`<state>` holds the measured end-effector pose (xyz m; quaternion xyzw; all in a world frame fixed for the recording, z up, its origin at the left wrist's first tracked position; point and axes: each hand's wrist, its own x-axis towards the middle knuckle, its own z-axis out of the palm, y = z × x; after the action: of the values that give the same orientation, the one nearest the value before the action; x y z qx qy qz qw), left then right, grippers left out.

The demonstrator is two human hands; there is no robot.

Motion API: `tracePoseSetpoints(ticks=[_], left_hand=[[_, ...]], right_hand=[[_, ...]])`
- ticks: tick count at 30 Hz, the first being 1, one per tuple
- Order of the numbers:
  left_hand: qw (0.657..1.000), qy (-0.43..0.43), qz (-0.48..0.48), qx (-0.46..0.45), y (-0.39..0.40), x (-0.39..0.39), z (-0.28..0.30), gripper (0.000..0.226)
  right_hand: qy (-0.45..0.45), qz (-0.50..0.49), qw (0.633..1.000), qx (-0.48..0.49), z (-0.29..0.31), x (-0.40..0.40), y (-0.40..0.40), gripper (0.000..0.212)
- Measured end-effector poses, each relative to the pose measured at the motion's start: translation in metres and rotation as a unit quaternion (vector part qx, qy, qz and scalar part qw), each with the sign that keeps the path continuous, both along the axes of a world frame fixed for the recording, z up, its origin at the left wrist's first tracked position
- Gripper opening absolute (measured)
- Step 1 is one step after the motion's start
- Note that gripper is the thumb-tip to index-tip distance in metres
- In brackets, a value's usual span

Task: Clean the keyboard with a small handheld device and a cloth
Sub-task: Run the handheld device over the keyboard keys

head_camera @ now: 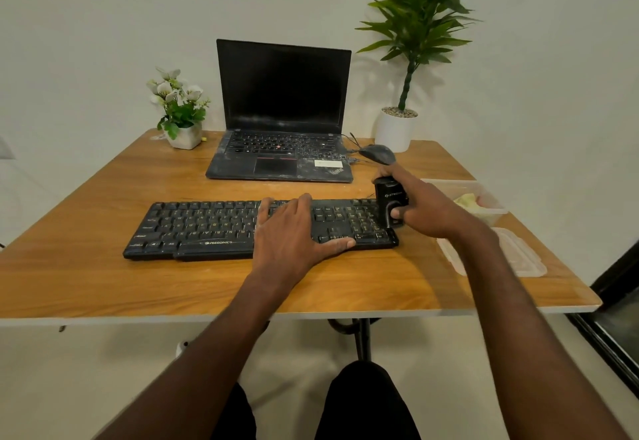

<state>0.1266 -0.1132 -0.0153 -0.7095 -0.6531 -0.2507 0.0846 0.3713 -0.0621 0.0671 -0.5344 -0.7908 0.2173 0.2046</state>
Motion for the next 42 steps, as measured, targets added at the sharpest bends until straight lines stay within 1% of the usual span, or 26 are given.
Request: tracePoseSetpoints(ticks=[2,3,6,9,12,15,17,19,21,24,26,28,29,30,33,34,36,39,42], left_hand=[[1.000,0.001,0.001,-0.002,-0.001,0.000,0.000,0.112],[1.000,0.000,-0.001,0.000,-0.001,0.000,0.000,0.112],[1.000,0.002,-0.004,0.004,-0.001,0.001,0.001,0.110],[1.000,-0.010,-0.016,-0.007,-0.004,0.000,0.004,0.106],[0.999,-0.040,-0.028,-0.006,-0.009,0.001,0.009,0.098],[0.996,-0.087,-0.021,0.023,-0.018,-0.014,0.014,0.075],[0.993,-0.107,-0.005,0.041,-0.028,-0.036,0.017,0.064],[0.990,-0.132,0.017,0.055,-0.039,-0.072,0.022,0.060],[0.984,-0.167,0.038,0.046,-0.047,-0.123,0.023,0.064],[0.978,-0.205,0.040,-0.017,-0.056,-0.203,0.026,0.087],[0.964,-0.254,0.020,-0.077,-0.062,-0.242,0.026,0.103],[0.940,-0.303,-0.002,-0.159,-0.065,-0.265,0.023,0.113],[0.928,-0.314,-0.011,-0.198,-0.064,-0.274,0.018,0.118],[0.925,-0.307,-0.013,-0.225,-0.060,-0.280,0.012,0.123],[0.939,-0.220,-0.014,-0.264,-0.049,-0.289,0.003,0.137],[0.941,-0.204,-0.021,-0.270,-0.048,-0.289,0.004,0.142],[0.943,-0.191,-0.031,-0.271,-0.050,-0.288,0.008,0.147],[0.945,-0.180,-0.032,-0.270,-0.049,-0.285,0.013,0.146],[0.950,-0.180,-0.030,-0.254,-0.044,-0.288,0.008,0.144]], right_hand=[[-0.048,-0.019,0.999,0.017,0.010,0.004,-0.002,0.075],[-0.045,-0.036,0.997,0.044,0.014,0.004,-0.003,0.075],[0.038,-0.057,0.991,0.116,0.023,-0.002,-0.007,0.073],[0.084,-0.050,0.982,0.161,0.030,-0.016,-0.013,0.074],[0.128,-0.025,0.976,0.176,0.032,-0.034,-0.022,0.077],[0.139,-0.004,0.972,0.188,0.031,-0.053,-0.027,0.071],[0.162,0.005,0.972,0.169,0.029,-0.064,-0.029,0.069],[0.191,0.019,0.971,0.142,0.025,-0.077,-0.034,0.070],[0.220,0.028,0.968,0.118,0.019,-0.092,-0.040,0.073],[0.284,0.032,0.957,0.049,0.007,-0.115,-0.047,0.075],[0.319,0.034,0.947,-0.010,-0.003,-0.131,-0.051,0.073],[0.319,0.039,0.947,-0.032,-0.011,-0.145,-0.054,0.072],[0.313,0.041,0.948,-0.033,-0.014,-0.152,-0.056,0.071],[0.306,0.042,0.951,-0.029,-0.016,-0.160,-0.057,0.072],[0.297,0.053,0.953,-0.021,-0.013,-0.184,-0.056,0.073],[0.295,0.058,0.954,-0.023,-0.011,-0.194,-0.054,0.073],[0.287,0.084,0.954,-0.031,-0.005,-0.220,-0.051,0.072],[0.263,0.134,0.955,-0.037,-0.002,-0.264,-0.047,0.073],[0.236,0.175,0.956,-0.023,-0.001,-0.307,-0.042,0.073]])
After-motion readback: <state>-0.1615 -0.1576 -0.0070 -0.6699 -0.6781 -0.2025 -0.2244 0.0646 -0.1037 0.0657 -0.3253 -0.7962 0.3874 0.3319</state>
